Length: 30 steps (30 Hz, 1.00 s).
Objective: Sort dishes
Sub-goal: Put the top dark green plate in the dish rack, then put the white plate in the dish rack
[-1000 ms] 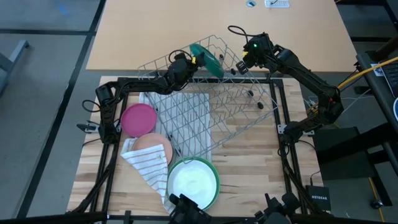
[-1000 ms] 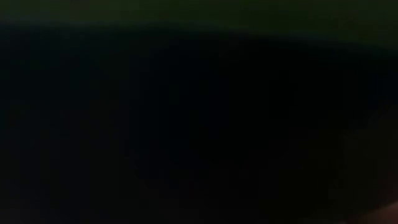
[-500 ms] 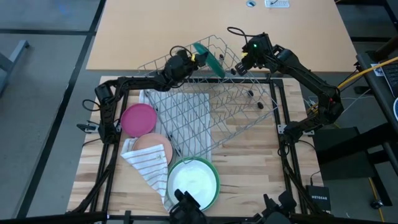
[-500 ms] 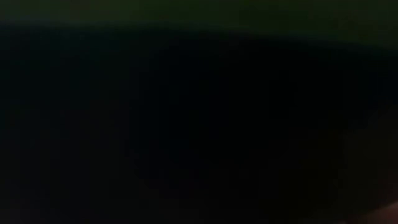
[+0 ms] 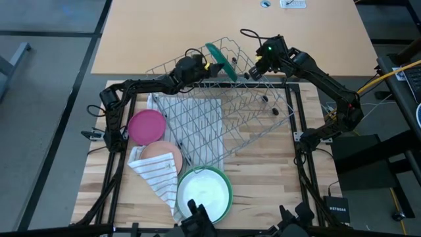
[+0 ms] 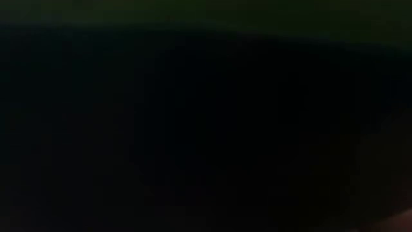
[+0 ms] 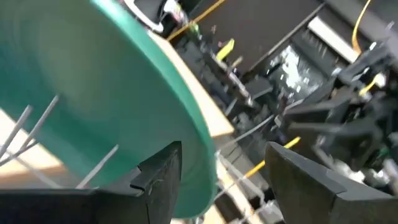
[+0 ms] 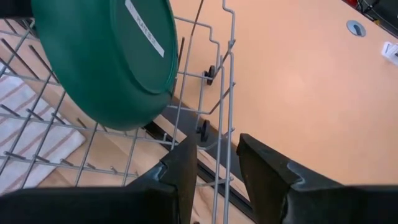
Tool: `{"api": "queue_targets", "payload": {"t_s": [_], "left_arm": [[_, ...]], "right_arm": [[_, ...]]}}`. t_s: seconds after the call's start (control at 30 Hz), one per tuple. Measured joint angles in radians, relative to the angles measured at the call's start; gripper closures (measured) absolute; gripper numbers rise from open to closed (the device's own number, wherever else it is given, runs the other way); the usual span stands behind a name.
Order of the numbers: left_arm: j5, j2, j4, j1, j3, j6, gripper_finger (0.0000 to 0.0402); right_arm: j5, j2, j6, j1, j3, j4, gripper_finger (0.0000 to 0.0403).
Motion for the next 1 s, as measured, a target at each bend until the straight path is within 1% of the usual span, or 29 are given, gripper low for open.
{"api": "queue_targets", "payload": {"t_s": [0.13,0.23,0.33,0.4,0.53,0.77,0.83,1.0], "left_arm": [[0.009,0.0,-0.07,0.006,0.0,0.049,0.0184],[0.014,0.0,-0.086,0.01,0.0,0.079,0.0183],[0.059,0.0,-0.099,0.011,0.0,0.109,0.0183],[0.12,0.0,-0.112,0.011,0.0,0.129,0.0183],[0.282,0.0,-0.15,0.01,0.0,0.149,0.0183],[0.57,0.0,-0.172,0.007,0.0,0.123,0.0183],[0.615,0.0,-0.173,-0.004,0.0,0.13,0.0183],[0.646,0.0,-0.155,-0.058,0.0,0.206,0.0183]], "right_arm": [[0.0,0.0,-0.003,0.0,0.0,-0.016,0.0281],[0.0,0.0,-0.003,0.0,0.0,-0.018,0.0281],[0.0,0.0,-0.003,0.0,0.0,-0.019,0.0281],[0.0,0.0,-0.015,0.0,0.0,-0.02,0.0281],[0.0,0.0,-0.055,0.0,0.0,-0.035,0.0281],[-0.001,0.0,-0.056,0.0,0.0,-0.077,0.0281],[-0.001,0.0,-0.056,0.0,0.0,-0.09,0.0281],[-0.011,0.0,-0.056,0.0,0.0,-0.112,0.0281]]}}
